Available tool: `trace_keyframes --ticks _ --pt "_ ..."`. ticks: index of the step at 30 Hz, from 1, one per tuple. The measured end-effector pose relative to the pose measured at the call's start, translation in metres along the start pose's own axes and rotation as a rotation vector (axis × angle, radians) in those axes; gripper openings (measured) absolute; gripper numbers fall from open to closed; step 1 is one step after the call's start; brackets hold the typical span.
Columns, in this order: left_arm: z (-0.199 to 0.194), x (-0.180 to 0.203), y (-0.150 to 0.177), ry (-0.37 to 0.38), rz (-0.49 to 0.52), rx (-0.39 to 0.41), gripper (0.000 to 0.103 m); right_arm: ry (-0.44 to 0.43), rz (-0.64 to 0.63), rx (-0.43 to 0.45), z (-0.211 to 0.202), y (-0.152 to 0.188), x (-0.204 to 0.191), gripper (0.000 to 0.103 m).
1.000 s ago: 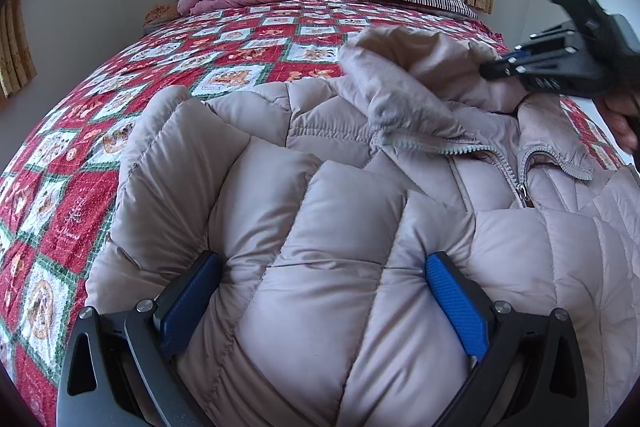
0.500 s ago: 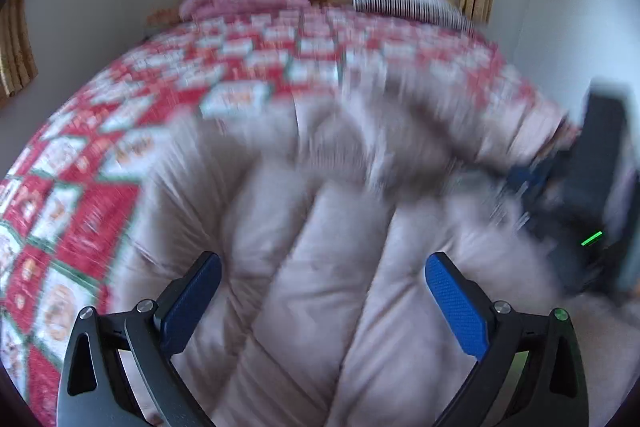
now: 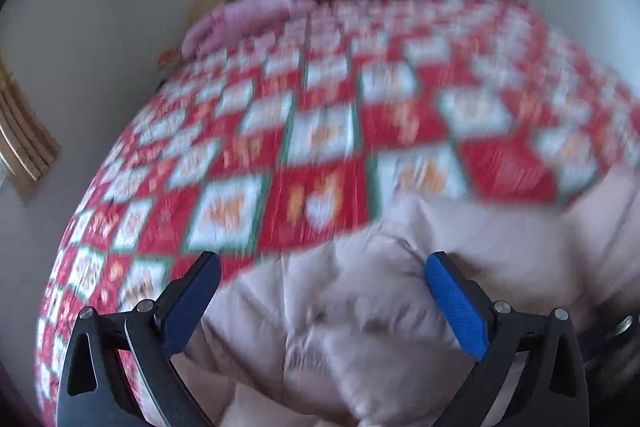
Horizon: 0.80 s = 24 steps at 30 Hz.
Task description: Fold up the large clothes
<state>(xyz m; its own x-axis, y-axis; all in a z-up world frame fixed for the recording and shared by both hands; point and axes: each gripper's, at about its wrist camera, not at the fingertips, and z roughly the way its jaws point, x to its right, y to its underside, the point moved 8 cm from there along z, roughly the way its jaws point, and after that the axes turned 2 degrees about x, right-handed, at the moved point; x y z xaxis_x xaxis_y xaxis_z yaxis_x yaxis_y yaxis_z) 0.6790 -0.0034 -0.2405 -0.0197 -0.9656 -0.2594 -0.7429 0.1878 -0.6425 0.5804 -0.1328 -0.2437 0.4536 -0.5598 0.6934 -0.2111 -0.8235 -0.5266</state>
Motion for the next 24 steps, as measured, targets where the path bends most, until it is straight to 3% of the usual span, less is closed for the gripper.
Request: trace_keyframes --ticks 6,8,11,14,16,18,21,24 --pt "0.003 -0.011 0.033 0.030 -0.063 0.023 0.102 -0.026 0.012 0.015 -0.013 -0.001 0.000 0.010" --pt "0.002 -0.009 0.035 0.019 -0.062 0.038 0.102 -0.091 0.072 0.015 -0.022 -0.006 0.010 0.013" --pt "-0.002 -0.009 0.033 0.002 -0.058 0.053 0.102 -0.173 0.273 0.027 -0.042 -0.024 0.044 0.024" --pt "-0.003 -0.011 0.032 -0.003 -0.055 0.060 0.102 -0.130 0.491 0.026 -0.049 -0.043 0.096 0.027" --pt "-0.002 -0.011 0.033 0.007 -0.064 0.059 0.102 -0.065 0.594 -0.021 -0.037 -0.042 0.118 0.035" --pt "-0.002 -0.012 0.033 0.026 -0.081 0.056 0.102 -0.038 0.658 -0.143 -0.007 -0.025 0.123 0.035" --pt "-0.014 -0.015 0.031 0.051 -0.108 0.089 0.102 -0.068 0.688 -0.305 0.023 0.016 0.105 0.034" --pt "-0.048 -0.020 0.018 0.117 -0.169 0.160 0.102 -0.083 0.667 -0.326 0.020 0.044 0.082 0.031"
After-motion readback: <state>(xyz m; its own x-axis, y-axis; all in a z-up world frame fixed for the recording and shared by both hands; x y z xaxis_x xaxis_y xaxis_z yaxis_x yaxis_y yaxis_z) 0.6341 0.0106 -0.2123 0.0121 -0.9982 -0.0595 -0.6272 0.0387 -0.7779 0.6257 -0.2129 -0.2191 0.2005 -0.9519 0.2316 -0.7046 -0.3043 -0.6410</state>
